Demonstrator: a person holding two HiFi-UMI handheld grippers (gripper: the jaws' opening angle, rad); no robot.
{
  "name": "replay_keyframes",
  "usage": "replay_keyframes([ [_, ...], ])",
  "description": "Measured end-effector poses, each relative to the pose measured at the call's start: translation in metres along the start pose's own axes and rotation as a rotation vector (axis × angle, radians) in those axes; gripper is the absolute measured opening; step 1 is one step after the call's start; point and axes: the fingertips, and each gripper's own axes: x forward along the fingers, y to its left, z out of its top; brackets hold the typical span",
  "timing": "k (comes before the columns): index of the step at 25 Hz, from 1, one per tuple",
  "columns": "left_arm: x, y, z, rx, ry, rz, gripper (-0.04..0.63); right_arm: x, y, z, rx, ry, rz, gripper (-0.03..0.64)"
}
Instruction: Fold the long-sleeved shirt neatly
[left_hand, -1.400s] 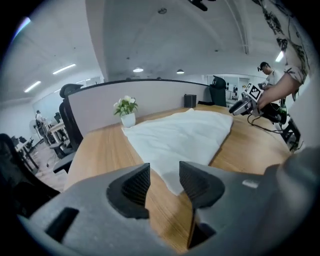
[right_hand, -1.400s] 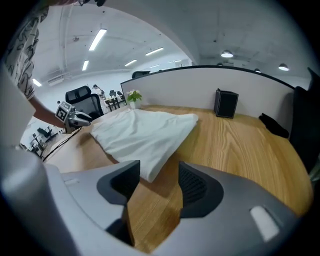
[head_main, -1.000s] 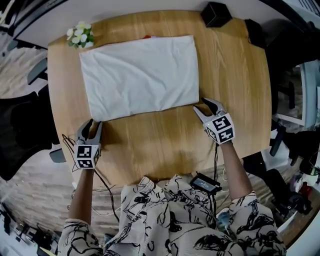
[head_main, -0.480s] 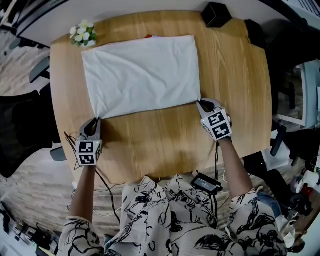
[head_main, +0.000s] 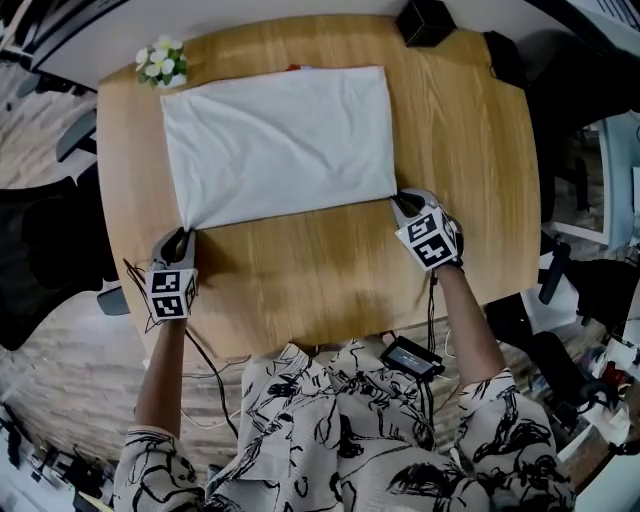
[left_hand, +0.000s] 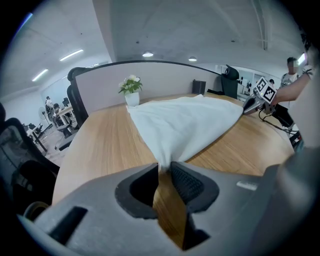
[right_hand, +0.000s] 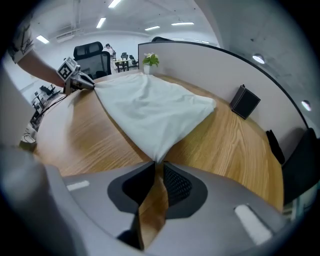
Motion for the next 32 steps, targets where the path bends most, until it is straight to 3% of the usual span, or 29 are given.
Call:
replay_keyframes([
  [3,-0.007,0.003,-0.009,-0.022,0.009,0.028,0.127,-0.005,-0.003,-0.013,0.064,-0.016,0.028,0.129],
  [7,-0.028,0.004,-0.023,-0.062,0.001,0.093,0.152,-0.022,-0.016,-0.033,0.124,-0.056,0.003,0.127],
  [10,-0.048,-0.001,-0.021,-0.092,-0.041,0.132,0.153,-0.041,-0.032,-0.029,0.211,-0.157,-0.033,0.123],
  [12,-0.066,-0.010,-0.013,-0.089,-0.086,0.142,0.152,-0.059,-0.043,-0.020,0.243,-0.245,-0.075,0.093],
  [14,-0.087,-0.020,-0.002,-0.072,-0.134,0.149,0.149,-0.080,-0.050,-0.012,0.235,-0.319,-0.130,0.009],
  [15,-0.098,-0.022,0.004,-0.058,-0.158,0.159,0.139,-0.090,-0.053,-0.007,0.226,-0.353,-0.160,0.009],
  [17,-0.124,-0.024,0.017,-0.030,-0.217,0.186,0.095,-0.112,-0.057,0.004,0.221,-0.429,-0.216,0.009],
  [19,-0.149,-0.024,0.033,-0.021,-0.291,0.204,0.007,-0.143,-0.061,0.019,0.221,-0.524,-0.265,0.009],
  [23,-0.198,-0.023,0.062,-0.054,-0.438,0.217,0.006,-0.221,-0.051,0.046,0.215,-0.733,-0.294,0.009],
  [26,-0.252,-0.024,0.085,-0.112,-0.597,0.217,0.006,-0.276,-0.031,0.061,0.205,-0.849,-0.296,0.009],
  [28,-0.288,-0.029,0.100,-0.134,-0.707,0.191,0.006,-0.307,-0.018,0.069,0.200,-0.911,-0.318,0.009],
  [32,-0.345,-0.046,0.114,-0.135,-0.848,0.081,0.005,-0.356,0.010,0.073,0.157,-0.981,-0.390,0.009],
])
